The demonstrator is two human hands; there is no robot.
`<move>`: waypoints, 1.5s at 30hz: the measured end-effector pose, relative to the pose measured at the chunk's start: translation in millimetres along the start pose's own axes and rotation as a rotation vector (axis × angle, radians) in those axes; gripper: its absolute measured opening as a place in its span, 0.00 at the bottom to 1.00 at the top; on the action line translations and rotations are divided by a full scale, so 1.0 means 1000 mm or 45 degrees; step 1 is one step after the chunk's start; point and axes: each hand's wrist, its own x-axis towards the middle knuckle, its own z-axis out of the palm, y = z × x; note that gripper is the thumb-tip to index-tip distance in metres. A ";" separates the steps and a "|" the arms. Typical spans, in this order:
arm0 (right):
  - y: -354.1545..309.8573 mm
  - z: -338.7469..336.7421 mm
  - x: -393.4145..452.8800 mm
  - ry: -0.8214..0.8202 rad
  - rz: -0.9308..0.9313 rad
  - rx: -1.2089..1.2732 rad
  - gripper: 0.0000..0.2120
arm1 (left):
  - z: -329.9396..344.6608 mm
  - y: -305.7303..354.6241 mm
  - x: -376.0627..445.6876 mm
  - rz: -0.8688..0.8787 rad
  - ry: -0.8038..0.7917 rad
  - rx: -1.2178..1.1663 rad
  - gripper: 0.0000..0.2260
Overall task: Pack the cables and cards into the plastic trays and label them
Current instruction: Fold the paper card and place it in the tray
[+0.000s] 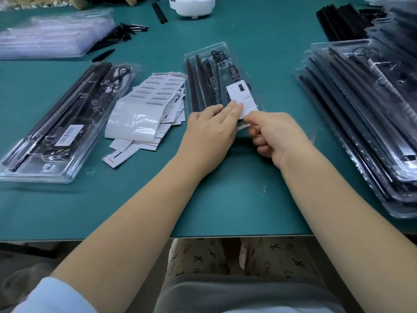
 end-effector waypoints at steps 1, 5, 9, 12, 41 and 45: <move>0.000 0.002 0.000 0.013 -0.005 -0.008 0.12 | 0.000 0.002 0.000 -0.006 0.029 -0.009 0.18; -0.001 0.007 0.000 0.028 -0.011 -0.154 0.16 | 0.001 0.001 0.000 -0.005 0.078 -0.078 0.18; 0.001 0.008 -0.001 0.055 -0.061 -0.096 0.18 | 0.002 0.000 0.000 -0.028 0.070 -0.116 0.19; 0.004 0.008 -0.002 0.094 -0.104 -0.019 0.16 | 0.002 0.000 -0.001 -0.009 0.081 -0.164 0.20; -0.007 -0.034 0.016 0.288 -0.183 -0.345 0.10 | -0.006 -0.016 -0.002 -0.122 -0.132 -0.331 0.19; -0.008 -0.036 0.018 0.168 -0.084 -0.451 0.10 | -0.008 -0.012 -0.002 -0.032 -0.103 -0.332 0.14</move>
